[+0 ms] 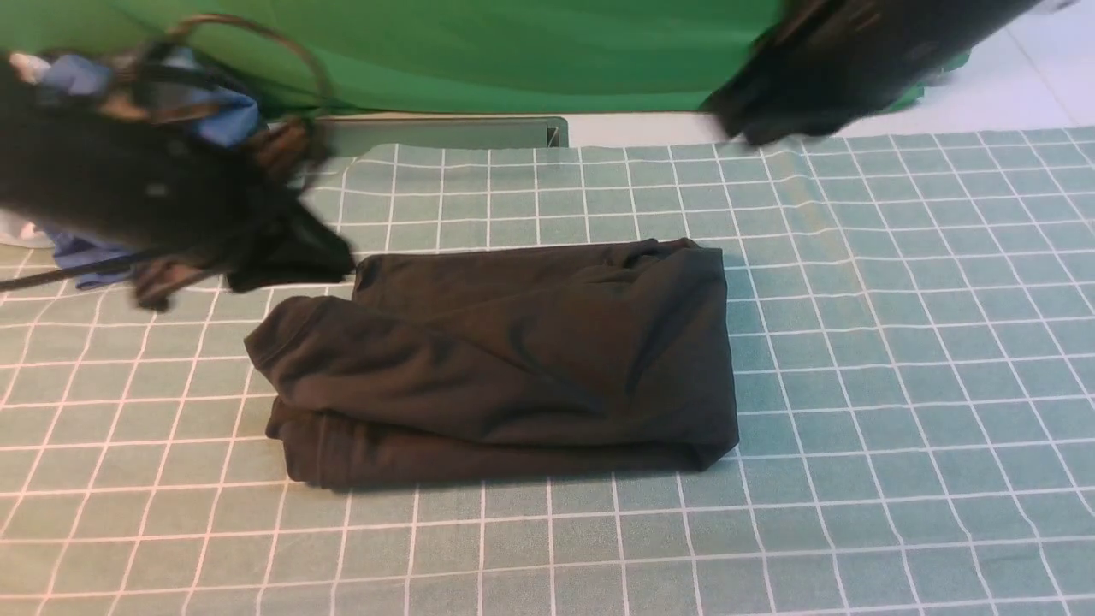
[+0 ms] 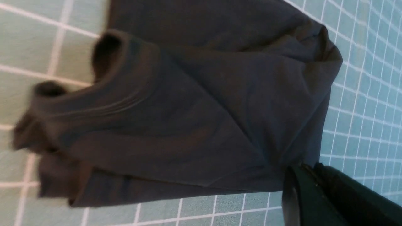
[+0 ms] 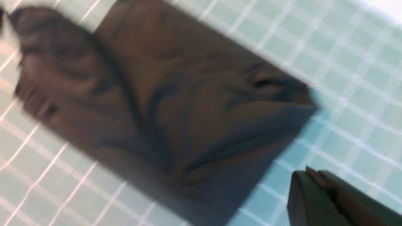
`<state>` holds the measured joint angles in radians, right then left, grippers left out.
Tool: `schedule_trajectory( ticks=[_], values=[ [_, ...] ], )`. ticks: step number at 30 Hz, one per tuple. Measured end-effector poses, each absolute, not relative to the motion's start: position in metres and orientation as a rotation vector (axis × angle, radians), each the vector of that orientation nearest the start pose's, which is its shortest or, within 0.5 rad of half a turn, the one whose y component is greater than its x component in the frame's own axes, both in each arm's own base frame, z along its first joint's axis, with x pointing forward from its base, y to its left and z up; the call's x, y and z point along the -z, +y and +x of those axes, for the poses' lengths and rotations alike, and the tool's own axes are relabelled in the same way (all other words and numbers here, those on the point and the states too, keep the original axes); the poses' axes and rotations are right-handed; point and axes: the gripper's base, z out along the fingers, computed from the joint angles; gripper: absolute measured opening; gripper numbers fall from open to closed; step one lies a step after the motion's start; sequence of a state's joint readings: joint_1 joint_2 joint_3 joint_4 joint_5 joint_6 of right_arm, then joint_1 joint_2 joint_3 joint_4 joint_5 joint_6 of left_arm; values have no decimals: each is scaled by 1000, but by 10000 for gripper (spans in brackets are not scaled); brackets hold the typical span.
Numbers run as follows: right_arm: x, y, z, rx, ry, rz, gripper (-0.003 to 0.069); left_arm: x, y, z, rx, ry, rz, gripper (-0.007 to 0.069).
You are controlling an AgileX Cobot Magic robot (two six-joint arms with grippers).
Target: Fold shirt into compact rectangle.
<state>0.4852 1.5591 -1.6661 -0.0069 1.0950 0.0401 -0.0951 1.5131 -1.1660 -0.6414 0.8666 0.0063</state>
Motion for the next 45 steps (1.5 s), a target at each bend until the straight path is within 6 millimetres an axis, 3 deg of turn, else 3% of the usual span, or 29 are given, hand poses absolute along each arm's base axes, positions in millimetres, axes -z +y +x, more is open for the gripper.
schedule_trajectory(
  ticks=[3, 5, 9, 13, 19, 26, 29, 33, 36, 38, 41, 45],
  values=[
    [-416, 132, 292, -191, 2419, -478, 27, -276, -95, 325, 770, 2674, -188, 13],
    [-419, 121, 291, -172, 2431, -455, 27, -258, -100, 336, 716, 2722, -185, 13],
    [-419, 106, 290, -134, 2466, -439, 27, -215, -88, 349, 568, 2868, -254, 13],
    [-417, 103, 290, -127, 2486, -430, 27, -198, -74, 351, 486, 2914, -310, 13],
    [-418, 103, 292, -122, 2462, -454, 27, -180, -58, 345, 509, 3004, -450, 13],
    [-419, 104, 293, -126, 2440, -451, 31, -179, -51, 335, 496, 3131, -457, 13],
    [-419, 104, 293, -125, 2438, -455, 32, -191, -51, 332, 535, 3183, -411, 13],
    [-419, 104, 294, -124, 2437, -457, 35, -235, -57, 338, 651, 3050, -374, 15],
    [-419, 104, 294, -123, 2437, -460, 37, -279, -58, 343, 691, 2846, -343, 15],
    [-419, 104, 293, -124, 2437, -460, 41, -297, -58, 348, 689, 2747, -343, 15],
    [-419, 104, 293, -122, 2436, -465, 45, -296, -57, 352, 683, 2736, -352, 15],
    [-419, 104, 294, -121, 2433, -468, 47, -269, -55, 364, 626, 2818, -366, 15]
  ],
)
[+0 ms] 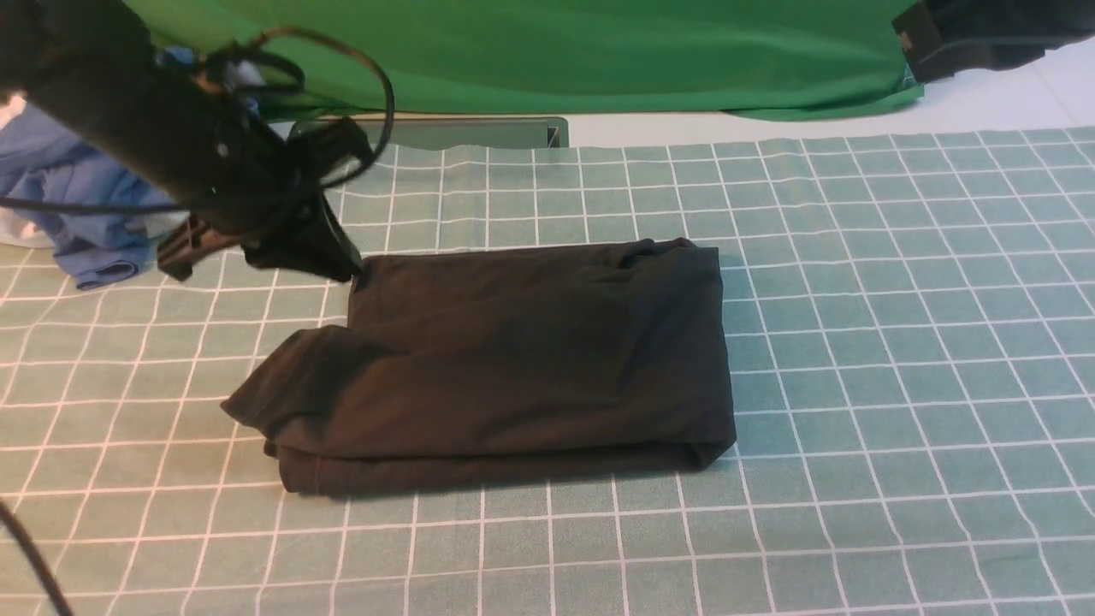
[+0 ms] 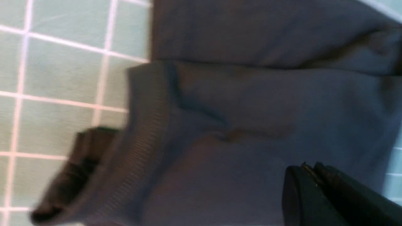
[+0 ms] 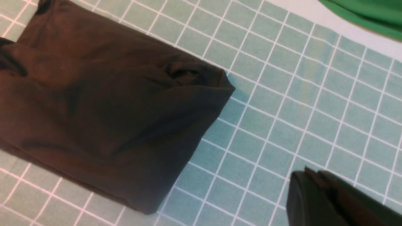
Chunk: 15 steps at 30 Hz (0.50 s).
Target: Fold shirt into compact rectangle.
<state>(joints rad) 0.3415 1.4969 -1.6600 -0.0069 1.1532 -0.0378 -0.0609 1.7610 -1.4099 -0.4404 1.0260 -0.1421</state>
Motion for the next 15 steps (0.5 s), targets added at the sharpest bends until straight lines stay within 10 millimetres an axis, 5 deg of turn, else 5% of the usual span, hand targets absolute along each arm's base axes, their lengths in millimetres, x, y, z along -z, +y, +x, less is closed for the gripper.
schedule_trajectory(
  ticks=[3, 8, 15],
  values=[
    [-419, 104, 294, -121, 2432, -468, 52, -233, -54, 375, 585, 2915, -399, 15],
    [-419, 104, 294, -121, 2432, -468, 55, -205, -54, 378, 551, 3012, -411, 15],
    [-419, 104, 293, -121, 2435, -472, 60, -166, -36, 348, 265, 3168, -459, 15]
  ],
)
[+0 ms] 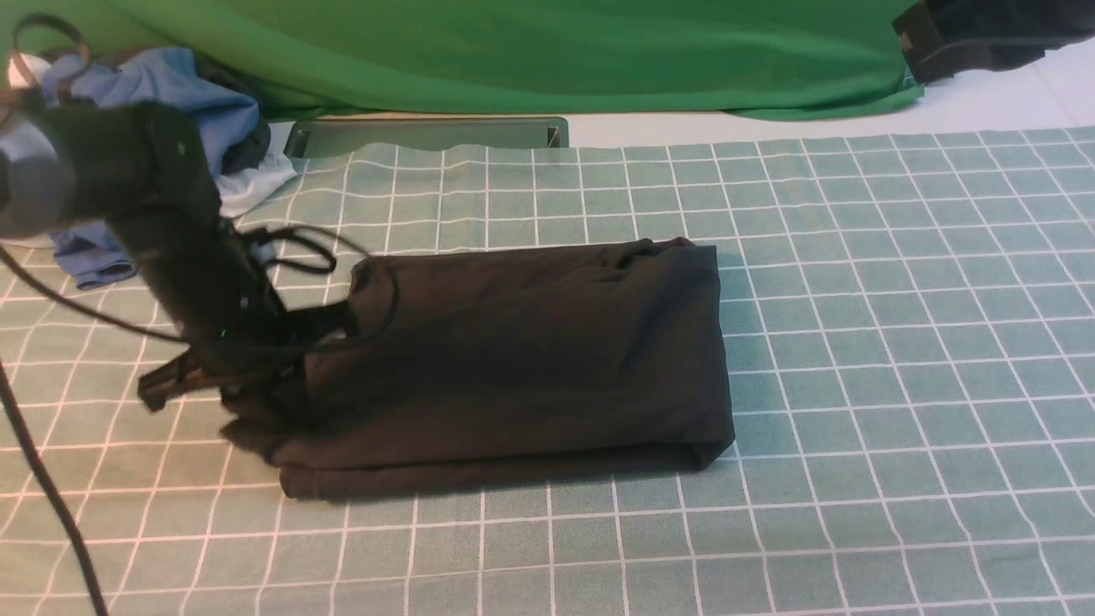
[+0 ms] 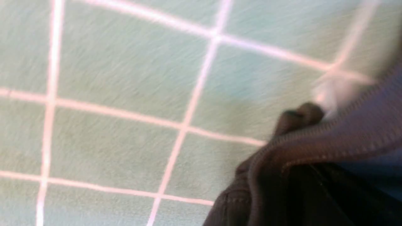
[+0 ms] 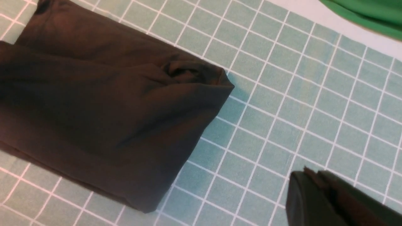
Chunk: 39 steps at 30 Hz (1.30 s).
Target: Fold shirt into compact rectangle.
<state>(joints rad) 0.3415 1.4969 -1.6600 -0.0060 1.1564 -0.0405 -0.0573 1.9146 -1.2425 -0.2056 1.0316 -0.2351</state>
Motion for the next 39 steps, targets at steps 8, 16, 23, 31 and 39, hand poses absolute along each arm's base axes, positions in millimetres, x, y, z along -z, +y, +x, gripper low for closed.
schedule_trajectory(
  ticks=[8, 16, 23, 31, 39],
  values=[
    [-419, 104, 293, -126, 2434, -479, 71, -186, -36, 340, 303, 3068, -472, 15],
    [-432, 99, 281, -107, 2388, -511, 71, -275, -36, 315, 369, 2802, -356, 15],
    [-487, 67, 219, -4, 2173, -436, 71, -363, -31, 243, 398, 2494, -240, 15],
    [-522, 29, 114, -71, 1814, -313, 71, -389, -22, 140, 384, 2170, -185, 15],
    [-482, 8, 39, -100, 1344, -293, 71, -342, -16, 72, 384, 1956, -187, 15]
  ],
)
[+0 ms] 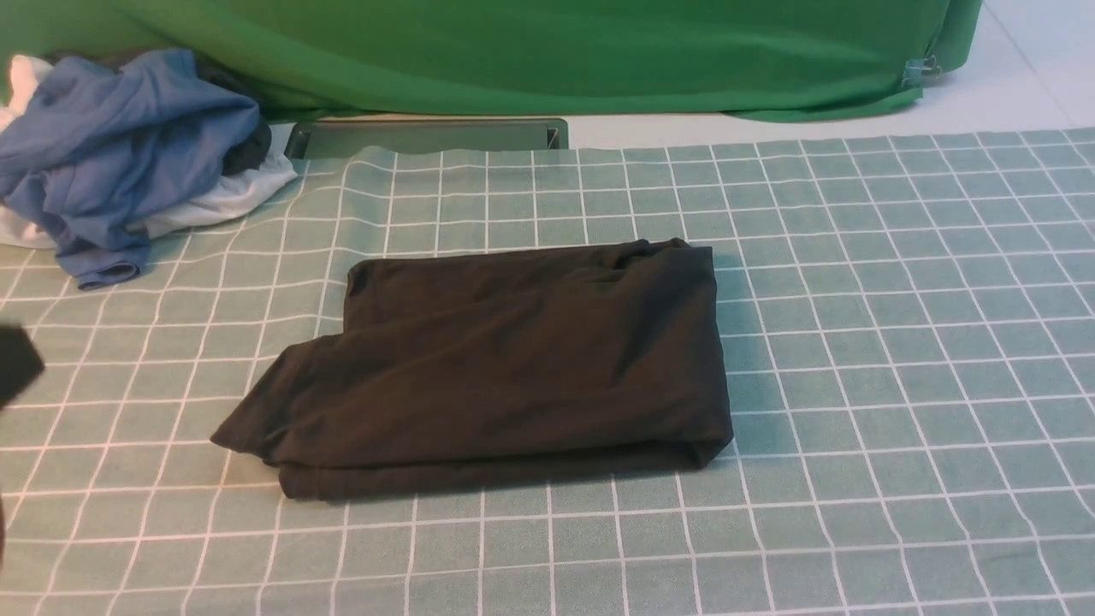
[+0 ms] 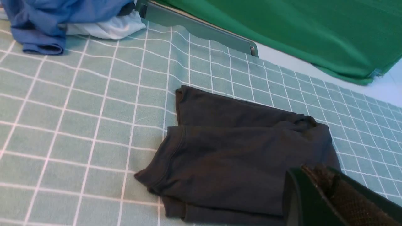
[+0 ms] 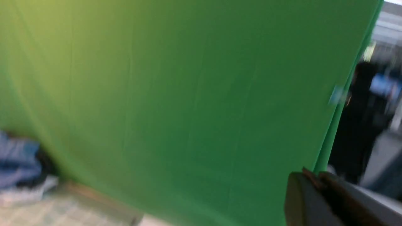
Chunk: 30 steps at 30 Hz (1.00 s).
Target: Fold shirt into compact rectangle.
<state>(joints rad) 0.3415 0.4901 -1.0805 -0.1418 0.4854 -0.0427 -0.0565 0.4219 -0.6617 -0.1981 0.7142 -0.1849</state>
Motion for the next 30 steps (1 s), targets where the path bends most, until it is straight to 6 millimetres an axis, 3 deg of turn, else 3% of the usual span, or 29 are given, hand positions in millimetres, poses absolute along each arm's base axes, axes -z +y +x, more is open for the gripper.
schedule_trajectory(
  ticks=[3, 6, 9, 20, 30],
  values=[
    [-440, 4, 23, -115, 1222, -287, 71, -310, -14, 54, 425, 1926, -247, 15],
    [-410, 3, 17, -167, 1183, -257, 71, -292, -14, 46, 442, 1885, -267, 15],
    [-394, 3, 14, -230, 1162, -219, 71, -288, -13, 43, 449, 1836, -269, 15],
    [-386, 3, 13, -275, 1158, -191, 90, -302, -10, 45, 459, 1663, -270, 15],
    [-386, 3, 13, -277, 1155, -190, 113, -303, -10, 46, 446, 1654, -256, 15]
  ],
)
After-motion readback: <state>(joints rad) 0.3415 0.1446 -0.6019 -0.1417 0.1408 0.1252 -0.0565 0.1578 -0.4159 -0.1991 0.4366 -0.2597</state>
